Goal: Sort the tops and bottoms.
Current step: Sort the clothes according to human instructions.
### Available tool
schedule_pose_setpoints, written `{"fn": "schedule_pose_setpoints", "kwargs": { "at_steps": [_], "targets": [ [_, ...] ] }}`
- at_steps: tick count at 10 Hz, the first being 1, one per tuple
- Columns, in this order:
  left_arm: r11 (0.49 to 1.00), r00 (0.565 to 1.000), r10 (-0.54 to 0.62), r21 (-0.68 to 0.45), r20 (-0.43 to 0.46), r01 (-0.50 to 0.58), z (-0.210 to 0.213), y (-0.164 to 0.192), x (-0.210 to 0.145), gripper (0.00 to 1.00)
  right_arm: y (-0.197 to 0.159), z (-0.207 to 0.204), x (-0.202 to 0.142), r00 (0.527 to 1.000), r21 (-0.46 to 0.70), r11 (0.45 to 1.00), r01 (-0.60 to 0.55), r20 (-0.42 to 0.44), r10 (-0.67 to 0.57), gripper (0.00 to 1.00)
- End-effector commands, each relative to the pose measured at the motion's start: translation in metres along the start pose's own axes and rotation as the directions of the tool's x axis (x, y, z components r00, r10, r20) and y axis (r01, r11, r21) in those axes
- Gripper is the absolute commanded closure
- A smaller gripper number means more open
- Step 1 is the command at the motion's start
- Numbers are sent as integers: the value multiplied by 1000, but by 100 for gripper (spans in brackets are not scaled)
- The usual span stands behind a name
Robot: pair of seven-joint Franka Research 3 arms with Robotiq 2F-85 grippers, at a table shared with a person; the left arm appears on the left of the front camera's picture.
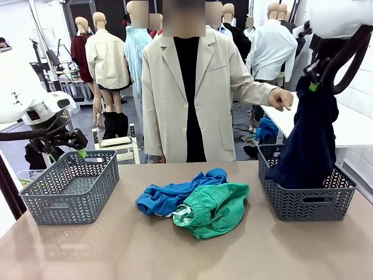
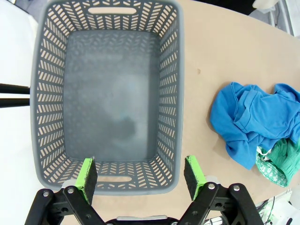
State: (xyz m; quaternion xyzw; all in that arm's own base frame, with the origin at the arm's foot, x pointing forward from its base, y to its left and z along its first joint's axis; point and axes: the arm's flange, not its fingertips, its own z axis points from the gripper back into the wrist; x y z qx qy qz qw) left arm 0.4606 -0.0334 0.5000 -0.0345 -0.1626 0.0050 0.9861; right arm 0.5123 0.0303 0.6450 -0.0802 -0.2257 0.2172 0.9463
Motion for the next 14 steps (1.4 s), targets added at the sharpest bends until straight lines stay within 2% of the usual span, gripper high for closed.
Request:
{"fn": "schedule_pose_setpoints", "kwargs": {
  "at_steps": [1, 3, 4, 6, 8, 9, 12, 14],
  "targets": [
    [1000, 1000, 21, 2, -5, -21, 1, 0, -2, 4, -7, -45, 22, 994, 32, 999, 6, -109, -3, 100],
    [1000, 1000, 21, 2, -5, -21, 1, 0, -2, 4, 0, -98, 14, 986, 30, 996, 80, -147, -75, 100],
    [1000, 1000, 21, 2, -5, -21, 1, 0, -2, 4, -2, -126, 14, 978, 41, 996, 83, -193, -73, 100],
    [1000, 1000, 21, 2, -5, -21, 1, 0, -2, 4, -5, -177, 13, 963, 147, 988, 49, -270, -8, 100],
    [1000, 1000, 21, 2, -5, -21, 1, 0, -2, 4, -2, -206, 7, 955, 202, 979, 22, -293, 39, 100],
    [1000, 1000, 21, 2, -5, -21, 1, 0, -2, 4, -2, -209, 4, 954, 233, 972, 33, -297, 39, 93],
    [1000, 1000, 21, 2, -5, -21, 1, 0, -2, 4, -2, -185, 1, 964, 216, 976, 18, -262, 41, 37],
    [1000, 1000, 21, 2, -5, -21, 1, 0, -2, 4, 1, -151, 0, 972, 162, 987, -22, -229, 59, 0]
  ]
}}
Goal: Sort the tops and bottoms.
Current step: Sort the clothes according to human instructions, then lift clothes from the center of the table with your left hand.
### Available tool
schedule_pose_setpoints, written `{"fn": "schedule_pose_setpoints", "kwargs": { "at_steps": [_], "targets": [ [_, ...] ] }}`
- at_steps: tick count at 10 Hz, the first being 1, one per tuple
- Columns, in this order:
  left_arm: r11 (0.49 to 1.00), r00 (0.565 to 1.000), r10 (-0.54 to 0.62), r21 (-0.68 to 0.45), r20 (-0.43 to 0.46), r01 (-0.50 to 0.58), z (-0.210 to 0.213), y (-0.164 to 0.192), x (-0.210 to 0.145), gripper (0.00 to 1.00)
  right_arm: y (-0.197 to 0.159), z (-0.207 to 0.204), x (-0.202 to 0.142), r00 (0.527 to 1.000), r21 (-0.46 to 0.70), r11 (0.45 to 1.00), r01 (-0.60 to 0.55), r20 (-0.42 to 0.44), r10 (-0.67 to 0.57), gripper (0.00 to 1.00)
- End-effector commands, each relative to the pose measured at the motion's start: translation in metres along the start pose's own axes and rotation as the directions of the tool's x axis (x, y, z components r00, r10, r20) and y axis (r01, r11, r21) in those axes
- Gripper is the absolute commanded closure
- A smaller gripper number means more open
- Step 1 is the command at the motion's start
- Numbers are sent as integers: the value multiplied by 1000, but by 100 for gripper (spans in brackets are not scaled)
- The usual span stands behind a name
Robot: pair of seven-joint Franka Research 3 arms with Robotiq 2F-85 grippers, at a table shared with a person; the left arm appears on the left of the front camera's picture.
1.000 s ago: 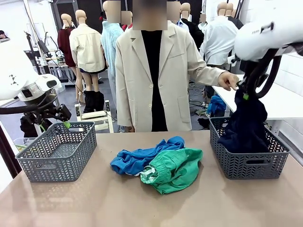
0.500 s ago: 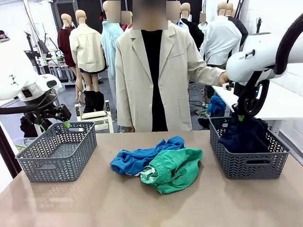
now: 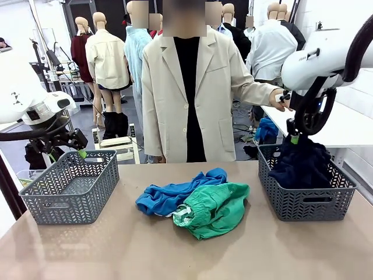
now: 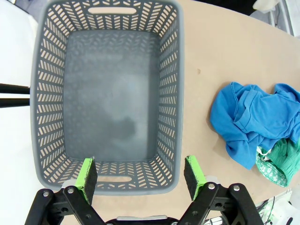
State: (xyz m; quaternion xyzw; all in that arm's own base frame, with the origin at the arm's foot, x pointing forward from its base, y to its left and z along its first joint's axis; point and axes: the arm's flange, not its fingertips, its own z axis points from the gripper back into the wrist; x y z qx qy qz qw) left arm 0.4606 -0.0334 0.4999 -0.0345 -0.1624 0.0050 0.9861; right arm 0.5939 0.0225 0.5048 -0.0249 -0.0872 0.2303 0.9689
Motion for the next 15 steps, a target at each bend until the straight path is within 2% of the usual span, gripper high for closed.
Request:
{"fn": "schedule_pose_setpoints", "kwargs": {
  "at_steps": [1, 5, 7, 13, 14, 15],
  "targets": [
    [1000, 1000, 21, 2, -5, -21, 2, 0, -2, 4, 9, 29, -15, 999, -44, 999, -32, 41, 34, 0],
    [1000, 1000, 21, 2, -5, -21, 2, 0, -2, 4, 15, 86, -36, 990, -69, 998, -11, 137, 21, 0],
    [1000, 1000, 21, 2, -5, -21, 2, 0, -2, 4, 11, 90, -22, 992, -64, 998, -11, 123, 19, 0],
    [1000, 1000, 21, 2, -5, -21, 2, 0, -2, 4, 11, 90, -22, 992, -64, 998, -11, 123, 19, 0],
    [1000, 1000, 21, 2, -5, -21, 2, 0, -2, 4, 12, 89, -25, 993, -63, 998, -12, 119, 19, 0],
    [1000, 1000, 21, 2, -5, -21, 2, 0, -2, 4, -13, 92, -52, 985, -64, 995, 81, 159, -70, 0]
  ]
}}
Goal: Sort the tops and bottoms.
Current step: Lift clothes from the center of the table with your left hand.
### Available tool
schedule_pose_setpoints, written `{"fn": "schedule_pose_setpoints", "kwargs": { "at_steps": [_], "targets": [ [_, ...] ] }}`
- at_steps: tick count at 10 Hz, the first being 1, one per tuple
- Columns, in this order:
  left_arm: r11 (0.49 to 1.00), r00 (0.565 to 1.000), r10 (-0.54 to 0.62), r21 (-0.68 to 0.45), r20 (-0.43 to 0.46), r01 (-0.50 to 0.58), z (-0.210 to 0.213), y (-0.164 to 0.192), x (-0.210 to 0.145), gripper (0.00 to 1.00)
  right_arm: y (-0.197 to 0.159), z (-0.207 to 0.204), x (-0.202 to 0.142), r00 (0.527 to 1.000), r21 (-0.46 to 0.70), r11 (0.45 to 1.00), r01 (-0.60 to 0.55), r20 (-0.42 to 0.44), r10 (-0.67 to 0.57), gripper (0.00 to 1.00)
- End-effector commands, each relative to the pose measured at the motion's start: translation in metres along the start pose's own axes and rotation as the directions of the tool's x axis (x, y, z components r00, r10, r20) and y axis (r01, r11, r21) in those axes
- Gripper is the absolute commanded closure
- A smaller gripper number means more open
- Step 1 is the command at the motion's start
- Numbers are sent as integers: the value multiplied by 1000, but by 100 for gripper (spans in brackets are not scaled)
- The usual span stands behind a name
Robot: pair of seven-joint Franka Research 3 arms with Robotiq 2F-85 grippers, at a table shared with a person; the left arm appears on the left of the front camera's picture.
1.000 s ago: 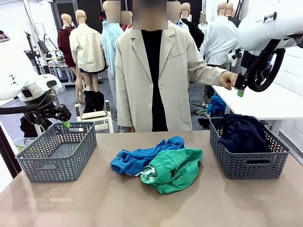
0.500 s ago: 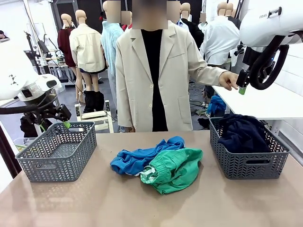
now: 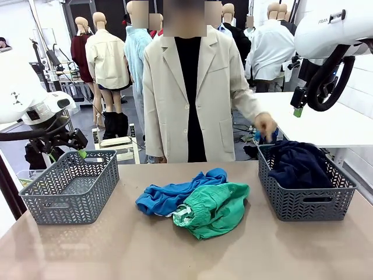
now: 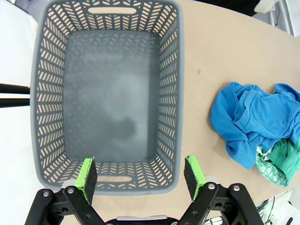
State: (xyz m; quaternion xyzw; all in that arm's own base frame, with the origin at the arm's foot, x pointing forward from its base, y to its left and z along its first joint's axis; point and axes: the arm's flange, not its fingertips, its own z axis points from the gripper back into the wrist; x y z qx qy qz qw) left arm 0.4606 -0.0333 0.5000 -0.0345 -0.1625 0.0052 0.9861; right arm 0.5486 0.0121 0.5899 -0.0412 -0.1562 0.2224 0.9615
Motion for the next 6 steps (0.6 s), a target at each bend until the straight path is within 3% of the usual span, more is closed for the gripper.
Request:
{"fn": "schedule_pose_setpoints", "kwargs": {
  "at_steps": [1, 4, 6],
  "targets": [
    [1000, 1000, 21, 2, -5, -21, 1, -1, -2, 4, -41, 8, -53, 983, -27, 986, 166, 77, -164, 0],
    [1000, 1000, 21, 2, -5, -21, 1, -1, -2, 4, -106, -3, -138, 885, -44, 891, 452, 146, -442, 0],
    [1000, 1000, 21, 2, -5, -21, 1, -1, -2, 4, -134, -19, -191, 795, 27, 807, 591, 149, -587, 0]
  ]
}}
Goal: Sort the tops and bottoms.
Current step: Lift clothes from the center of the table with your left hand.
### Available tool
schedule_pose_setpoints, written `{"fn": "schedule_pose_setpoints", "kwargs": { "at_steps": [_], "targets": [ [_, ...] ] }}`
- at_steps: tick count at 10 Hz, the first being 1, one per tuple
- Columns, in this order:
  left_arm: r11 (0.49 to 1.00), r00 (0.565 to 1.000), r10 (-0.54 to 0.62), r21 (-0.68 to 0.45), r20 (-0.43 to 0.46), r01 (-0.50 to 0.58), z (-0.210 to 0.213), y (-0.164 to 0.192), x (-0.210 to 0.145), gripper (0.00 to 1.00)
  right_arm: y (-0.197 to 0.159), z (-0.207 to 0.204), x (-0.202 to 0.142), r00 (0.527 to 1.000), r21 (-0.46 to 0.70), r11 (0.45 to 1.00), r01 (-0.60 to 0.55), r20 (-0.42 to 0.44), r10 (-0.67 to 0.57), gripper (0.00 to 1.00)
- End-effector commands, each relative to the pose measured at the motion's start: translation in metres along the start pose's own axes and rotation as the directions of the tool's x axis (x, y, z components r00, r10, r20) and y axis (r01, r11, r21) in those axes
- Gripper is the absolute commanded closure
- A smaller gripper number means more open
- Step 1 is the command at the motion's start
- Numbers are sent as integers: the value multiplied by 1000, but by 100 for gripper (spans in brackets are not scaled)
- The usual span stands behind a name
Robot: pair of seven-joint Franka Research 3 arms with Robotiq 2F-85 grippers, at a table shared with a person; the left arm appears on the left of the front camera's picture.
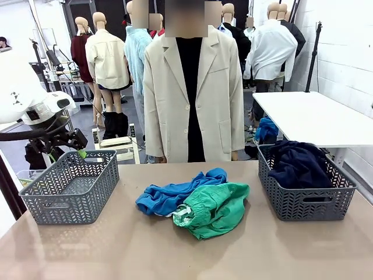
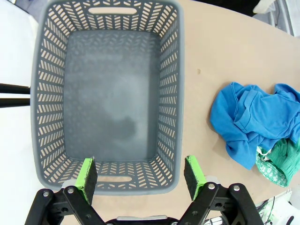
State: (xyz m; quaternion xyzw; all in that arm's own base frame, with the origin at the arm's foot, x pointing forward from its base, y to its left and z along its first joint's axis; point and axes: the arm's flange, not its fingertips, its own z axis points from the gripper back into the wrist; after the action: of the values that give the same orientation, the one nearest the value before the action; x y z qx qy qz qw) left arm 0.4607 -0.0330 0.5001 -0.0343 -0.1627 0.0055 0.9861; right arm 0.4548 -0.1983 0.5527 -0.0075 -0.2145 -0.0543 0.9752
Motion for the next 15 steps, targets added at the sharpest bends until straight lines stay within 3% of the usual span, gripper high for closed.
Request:
{"fn": "schedule_pose_setpoints", "kwargs": {
  "at_steps": [1, 2, 3, 4, 6, 8, 9, 11, 12, 13, 14, 15],
  "targets": [
    [1000, 1000, 20, 2, -5, -20, 1, -1, -3, 4, -17, -22, -24, 992, 111, 987, 118, 37, -122, 0],
    [1000, 1000, 20, 2, -5, -20, 1, -1, -3, 4, -25, -36, -22, 990, 195, 973, 127, 37, -136, 0],
    [1000, 1000, 20, 2, -5, -20, 1, -1, -3, 4, -20, -12, -17, 997, 36, 996, 80, -3, -80, 0],
    [1000, 1000, 0, 0, 0, 0, 0, 0, 0, 4, -20, -12, -17, 997, 36, 996, 80, -3, -80, 0],
    [960, 956, -279, 1, 92, 280, 21, -76, 9, 4, -20, -12, -17, 997, 36, 996, 80, -3, -80, 0],
    [848, 836, -527, 42, 152, 528, 45, -158, 16, 4, -20, -12, -17, 997, 36, 996, 80, -3, -80, 0],
    [776, 767, -628, 37, 131, 629, 46, -196, 14, 4, -20, -12, -17, 997, 36, 996, 80, -3, -80, 0],
    [580, 586, -806, -87, 84, 810, 33, -269, -6, 4, -20, -12, -17, 997, 36, 996, 80, -3, -80, 0],
    [560, 575, -812, -142, 101, 816, 20, -298, -14, 4, -20, -12, -17, 997, 36, 996, 80, -3, -80, 0],
    [556, 573, -819, -195, 42, 808, 5, -312, -20, 4, -20, -12, -17, 997, 36, 996, 80, -3, -80, 0],
    [607, 612, -782, -82, 115, 791, 29, -299, -26, 4, -20, -12, -17, 997, 36, 996, 80, -3, -80, 0],
    [607, 612, -782, -82, 115, 791, 29, -299, -26, 4, -20, -12, -17, 997, 36, 996, 80, -3, -80, 0]
  ]
}}
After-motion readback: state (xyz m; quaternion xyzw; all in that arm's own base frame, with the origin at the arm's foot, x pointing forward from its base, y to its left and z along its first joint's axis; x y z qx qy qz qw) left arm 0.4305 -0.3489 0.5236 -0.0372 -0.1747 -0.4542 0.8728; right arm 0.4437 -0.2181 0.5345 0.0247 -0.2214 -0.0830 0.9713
